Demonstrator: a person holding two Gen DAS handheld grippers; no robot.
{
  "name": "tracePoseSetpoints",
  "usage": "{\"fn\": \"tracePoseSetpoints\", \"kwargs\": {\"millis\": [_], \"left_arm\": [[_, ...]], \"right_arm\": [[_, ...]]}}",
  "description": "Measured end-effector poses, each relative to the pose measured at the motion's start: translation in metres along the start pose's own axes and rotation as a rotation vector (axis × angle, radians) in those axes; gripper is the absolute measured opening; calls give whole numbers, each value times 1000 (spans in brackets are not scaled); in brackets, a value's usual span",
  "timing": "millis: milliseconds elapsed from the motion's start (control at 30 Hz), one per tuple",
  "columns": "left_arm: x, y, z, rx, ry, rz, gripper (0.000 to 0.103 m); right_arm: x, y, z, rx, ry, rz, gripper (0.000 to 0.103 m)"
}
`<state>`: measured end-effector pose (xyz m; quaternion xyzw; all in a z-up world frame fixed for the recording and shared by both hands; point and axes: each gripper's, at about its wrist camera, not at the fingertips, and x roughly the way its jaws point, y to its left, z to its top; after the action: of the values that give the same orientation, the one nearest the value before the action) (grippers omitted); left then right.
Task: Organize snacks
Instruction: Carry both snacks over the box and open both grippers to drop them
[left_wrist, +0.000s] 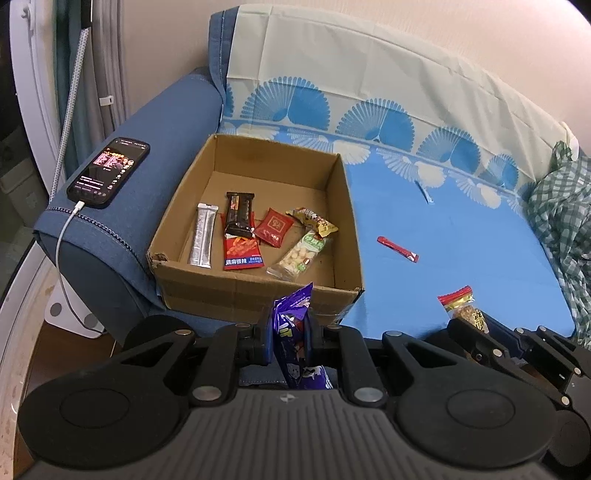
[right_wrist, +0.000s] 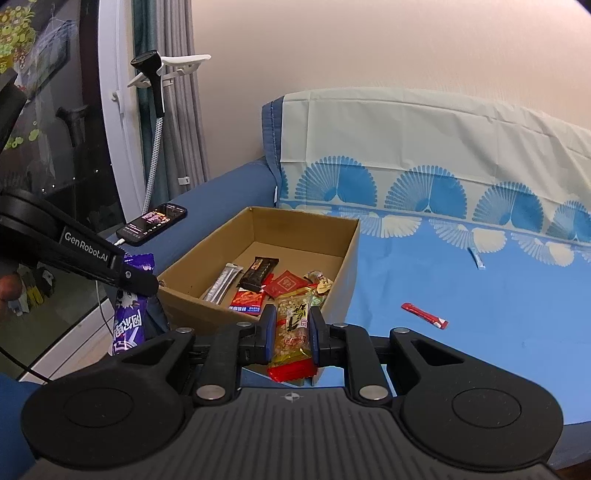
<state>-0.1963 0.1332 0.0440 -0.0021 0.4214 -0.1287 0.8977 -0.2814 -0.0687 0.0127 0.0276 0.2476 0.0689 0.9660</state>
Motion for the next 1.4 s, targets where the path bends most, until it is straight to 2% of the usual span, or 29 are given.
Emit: {"fn": "tracePoseSetpoints", "kwargs": {"millis": [400,967,1167,1400], "left_arm": [[2,2,0,-1,-4,-2,17],[28,12,4,-21,63,-12,17],[44,26,16,-39,89,0,17],[67,53,47,-89,98,14,17]], "right_arm": [[0,5,0,-19,9,-9,19],[22,7,1,-15,78,-15,19],[37,6,5,-17,111,-24,19],[66,4,21,-17,129,-22,19]]}}
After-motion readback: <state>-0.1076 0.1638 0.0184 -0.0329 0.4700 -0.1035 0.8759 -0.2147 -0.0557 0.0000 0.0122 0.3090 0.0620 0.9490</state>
